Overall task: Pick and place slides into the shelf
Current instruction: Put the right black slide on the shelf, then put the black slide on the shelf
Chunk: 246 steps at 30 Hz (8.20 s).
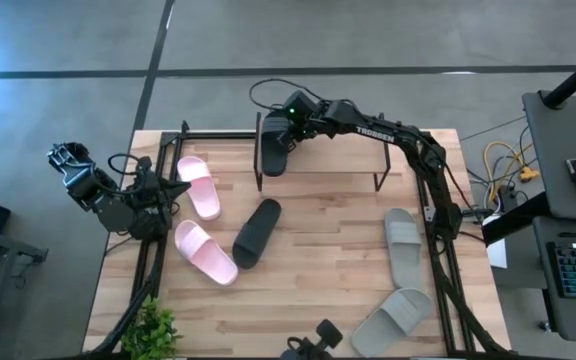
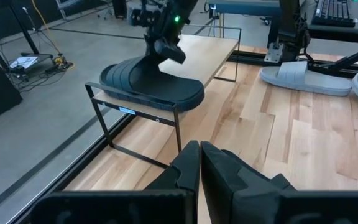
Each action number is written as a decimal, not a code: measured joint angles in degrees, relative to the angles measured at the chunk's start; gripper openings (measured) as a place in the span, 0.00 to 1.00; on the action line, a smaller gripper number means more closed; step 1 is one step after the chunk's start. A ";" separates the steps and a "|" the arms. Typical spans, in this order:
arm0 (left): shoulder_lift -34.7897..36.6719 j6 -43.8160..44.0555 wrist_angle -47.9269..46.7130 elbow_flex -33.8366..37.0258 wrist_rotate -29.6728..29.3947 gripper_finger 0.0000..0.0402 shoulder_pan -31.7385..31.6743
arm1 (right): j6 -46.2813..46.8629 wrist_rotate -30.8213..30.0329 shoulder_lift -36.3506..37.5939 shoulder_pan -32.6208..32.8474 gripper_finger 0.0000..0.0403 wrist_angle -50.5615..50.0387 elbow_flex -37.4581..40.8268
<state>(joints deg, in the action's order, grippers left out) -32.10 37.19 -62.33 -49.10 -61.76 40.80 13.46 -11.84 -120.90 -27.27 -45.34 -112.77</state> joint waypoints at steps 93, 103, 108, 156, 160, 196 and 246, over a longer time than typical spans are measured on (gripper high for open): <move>-35.05 11.58 35.54 22.36 23.52 0.42 -10.99 | 82.55 -6.27 -2.36 63.41 0.30 -31.13 -4.52; -44.50 -5.95 58.00 22.47 31.82 0.19 -19.84 | 82.50 -6.32 -2.88 63.49 0.27 -31.28 -4.44; -49.61 -18.42 84.33 22.30 43.01 0.13 -20.69 | 82.30 -6.32 -2.88 63.49 0.26 -32.19 -4.44; -49.99 -27.57 84.60 13.09 67.03 0.11 -31.26 | 87.21 -6.23 -2.83 63.52 0.23 -37.61 -4.11; -47.31 -29.15 74.87 13.30 62.00 0.11 -31.34 | 87.21 -6.23 -2.82 63.52 0.24 -37.90 -4.11; -56.46 -25.53 84.95 20.79 67.52 0.11 -29.45 | 85.32 -7.30 -2.82 61.02 0.24 -37.09 -4.07; 16.26 -9.03 35.06 27.97 52.26 0.11 -29.16 | 16.25 -19.74 -3.10 47.20 0.66 -10.63 8.41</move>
<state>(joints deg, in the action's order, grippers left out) -15.84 28.16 -27.26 -21.13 -9.50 11.64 29.71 -31.57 -124.01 19.93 -55.97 -104.37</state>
